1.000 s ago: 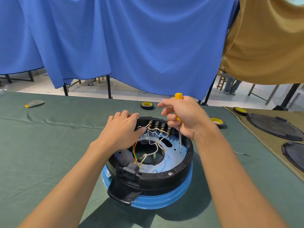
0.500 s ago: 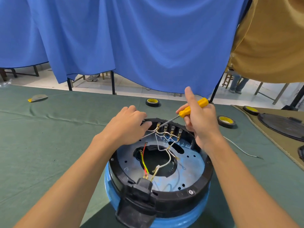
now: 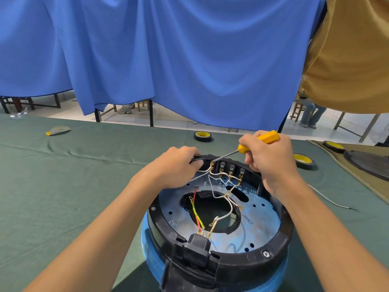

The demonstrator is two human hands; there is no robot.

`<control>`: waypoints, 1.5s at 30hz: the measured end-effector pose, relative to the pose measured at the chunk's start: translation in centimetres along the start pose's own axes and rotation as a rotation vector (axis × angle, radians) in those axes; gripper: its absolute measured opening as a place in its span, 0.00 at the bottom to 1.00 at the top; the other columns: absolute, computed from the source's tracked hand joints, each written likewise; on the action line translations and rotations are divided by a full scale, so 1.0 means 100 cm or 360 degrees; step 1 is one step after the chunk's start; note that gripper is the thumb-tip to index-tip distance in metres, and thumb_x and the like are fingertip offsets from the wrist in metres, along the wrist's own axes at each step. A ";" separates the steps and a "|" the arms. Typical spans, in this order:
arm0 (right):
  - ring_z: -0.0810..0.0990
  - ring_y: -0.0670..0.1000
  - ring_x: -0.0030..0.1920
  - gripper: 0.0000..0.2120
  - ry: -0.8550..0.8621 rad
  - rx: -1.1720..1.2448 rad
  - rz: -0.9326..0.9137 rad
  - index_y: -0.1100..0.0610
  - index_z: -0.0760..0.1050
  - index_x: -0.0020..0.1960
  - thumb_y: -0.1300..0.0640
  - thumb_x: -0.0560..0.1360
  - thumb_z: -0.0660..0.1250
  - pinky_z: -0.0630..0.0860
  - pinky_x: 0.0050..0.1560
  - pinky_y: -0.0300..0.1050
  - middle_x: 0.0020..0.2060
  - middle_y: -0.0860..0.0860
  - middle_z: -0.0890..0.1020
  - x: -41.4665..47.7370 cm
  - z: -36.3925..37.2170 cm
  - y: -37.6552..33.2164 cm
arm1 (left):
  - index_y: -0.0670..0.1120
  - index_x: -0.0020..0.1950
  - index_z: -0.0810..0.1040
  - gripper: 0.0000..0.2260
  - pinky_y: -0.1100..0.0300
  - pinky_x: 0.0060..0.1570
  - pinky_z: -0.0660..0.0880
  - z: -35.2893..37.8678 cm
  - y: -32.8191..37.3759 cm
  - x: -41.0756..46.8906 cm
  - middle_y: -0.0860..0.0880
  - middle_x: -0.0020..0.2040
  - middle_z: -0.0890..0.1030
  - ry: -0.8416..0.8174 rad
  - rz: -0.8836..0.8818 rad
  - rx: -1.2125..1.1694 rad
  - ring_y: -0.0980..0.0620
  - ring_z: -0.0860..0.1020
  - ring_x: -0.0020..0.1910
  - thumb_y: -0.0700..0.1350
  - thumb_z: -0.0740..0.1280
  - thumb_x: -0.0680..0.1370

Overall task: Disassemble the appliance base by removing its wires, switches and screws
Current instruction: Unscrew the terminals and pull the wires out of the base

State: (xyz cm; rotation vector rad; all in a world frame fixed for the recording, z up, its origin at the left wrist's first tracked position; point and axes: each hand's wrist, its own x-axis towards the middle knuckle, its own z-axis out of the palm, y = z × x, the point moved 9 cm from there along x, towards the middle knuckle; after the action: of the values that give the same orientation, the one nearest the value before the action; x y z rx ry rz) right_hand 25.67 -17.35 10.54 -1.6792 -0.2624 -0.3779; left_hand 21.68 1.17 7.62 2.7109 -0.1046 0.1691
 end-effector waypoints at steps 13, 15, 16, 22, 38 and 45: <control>0.66 0.51 0.23 0.20 0.0013 0.0250 0.0156 0.56 0.66 0.22 0.65 0.70 0.67 0.61 0.22 0.37 0.20 0.53 0.67 0.000 -0.004 0.005 | 0.46 0.64 0.74 0.13 0.52 0.50 0.75 0.000 0.001 0.000 0.45 0.53 0.80 0.0004 -0.0008 0.0004 0.47 0.77 0.49 0.46 0.55 0.84; 0.66 0.50 0.23 0.19 0.0018 0.0203 0.0105 0.57 0.67 0.23 0.65 0.70 0.67 0.62 0.22 0.37 0.21 0.54 0.68 -0.001 -0.003 0.001 | 0.47 0.65 0.73 0.13 0.53 0.51 0.74 0.000 0.001 0.001 0.45 0.54 0.80 -0.0004 -0.0009 -0.0009 0.47 0.77 0.50 0.47 0.55 0.84; 0.67 0.49 0.22 0.19 0.0007 0.0157 0.0067 0.57 0.67 0.22 0.64 0.70 0.67 0.63 0.22 0.37 0.21 0.54 0.69 -0.001 -0.002 -0.001 | 0.47 0.66 0.73 0.14 0.53 0.51 0.74 0.001 0.001 0.001 0.45 0.55 0.80 -0.0007 -0.0009 -0.0010 0.47 0.77 0.50 0.47 0.55 0.84; 0.67 0.48 0.22 0.18 -0.0021 0.0033 -0.0027 0.59 0.69 0.24 0.63 0.71 0.67 0.65 0.26 0.39 0.22 0.56 0.71 -0.004 0.002 -0.007 | 0.62 0.75 0.61 0.21 0.57 0.41 0.72 0.004 0.005 0.001 0.47 0.45 0.79 -0.0074 0.0083 0.0009 0.51 0.75 0.36 0.45 0.53 0.84; 0.65 0.49 0.22 0.14 -0.0038 0.0126 0.0173 0.63 0.69 0.28 0.63 0.71 0.67 0.60 0.23 0.37 0.20 0.54 0.69 0.003 0.001 0.007 | 0.63 0.62 0.74 0.13 0.48 0.70 0.63 0.018 -0.004 0.026 0.54 0.65 0.76 -0.0360 0.0147 -0.0491 0.53 0.72 0.65 0.48 0.56 0.84; 0.62 0.47 0.19 0.20 -0.0167 0.0253 0.0270 0.60 0.68 0.23 0.66 0.72 0.65 0.59 0.21 0.36 0.19 0.55 0.69 0.000 0.003 0.008 | 0.59 0.65 0.74 0.14 0.47 0.65 0.69 0.018 -0.001 0.019 0.50 0.61 0.78 -0.0286 0.0178 -0.0464 0.49 0.76 0.59 0.46 0.55 0.84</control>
State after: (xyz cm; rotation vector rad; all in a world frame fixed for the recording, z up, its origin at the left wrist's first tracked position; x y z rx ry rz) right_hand 25.95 -17.11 9.79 -1.5533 -0.2196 -0.1382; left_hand 23.81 0.46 6.18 2.4245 -0.3089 -0.0550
